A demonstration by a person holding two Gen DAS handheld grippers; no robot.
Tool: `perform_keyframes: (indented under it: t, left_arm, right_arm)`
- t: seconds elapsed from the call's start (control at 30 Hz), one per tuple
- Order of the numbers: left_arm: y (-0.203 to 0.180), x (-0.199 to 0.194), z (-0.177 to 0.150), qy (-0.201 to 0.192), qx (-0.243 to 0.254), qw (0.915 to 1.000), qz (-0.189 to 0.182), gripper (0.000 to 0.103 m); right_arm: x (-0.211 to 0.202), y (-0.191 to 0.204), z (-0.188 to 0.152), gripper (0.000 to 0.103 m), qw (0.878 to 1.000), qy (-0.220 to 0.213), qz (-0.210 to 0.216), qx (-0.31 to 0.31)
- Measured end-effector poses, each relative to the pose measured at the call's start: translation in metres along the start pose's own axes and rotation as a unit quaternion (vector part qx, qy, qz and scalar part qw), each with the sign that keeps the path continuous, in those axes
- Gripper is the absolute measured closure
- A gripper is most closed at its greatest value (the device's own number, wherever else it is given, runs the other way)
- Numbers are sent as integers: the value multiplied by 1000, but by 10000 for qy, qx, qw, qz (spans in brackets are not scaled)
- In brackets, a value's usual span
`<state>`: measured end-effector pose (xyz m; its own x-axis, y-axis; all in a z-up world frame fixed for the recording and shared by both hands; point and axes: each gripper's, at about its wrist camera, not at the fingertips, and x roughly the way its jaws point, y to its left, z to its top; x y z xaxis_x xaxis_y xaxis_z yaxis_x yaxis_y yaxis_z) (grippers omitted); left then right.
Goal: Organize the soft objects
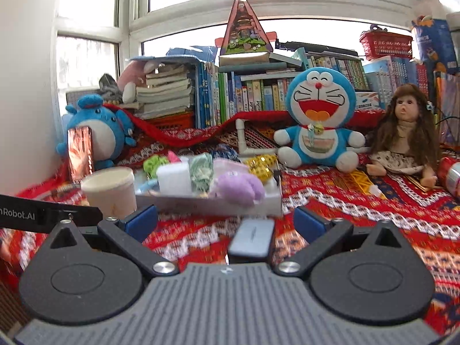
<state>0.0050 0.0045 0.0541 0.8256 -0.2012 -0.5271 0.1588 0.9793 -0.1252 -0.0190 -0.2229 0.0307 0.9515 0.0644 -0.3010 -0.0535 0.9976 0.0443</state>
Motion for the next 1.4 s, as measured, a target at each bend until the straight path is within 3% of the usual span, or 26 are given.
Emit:
perform_keyframes:
  t: [0.23, 0.57, 1.4]
  left_arm:
    - [15, 24, -25, 225, -174, 9981, 541, 4]
    - [14, 45, -33, 402, -26, 9961, 789, 4]
    - [12, 50, -36, 383, 97, 9956, 855, 0]
  right_arm:
    - [10, 5, -27, 0, 9987, 366, -331, -162]
    - [23, 12, -44, 0, 9949, 806, -525, -319]
    - [29, 10, -46, 0, 9926, 1048, -541, -277]
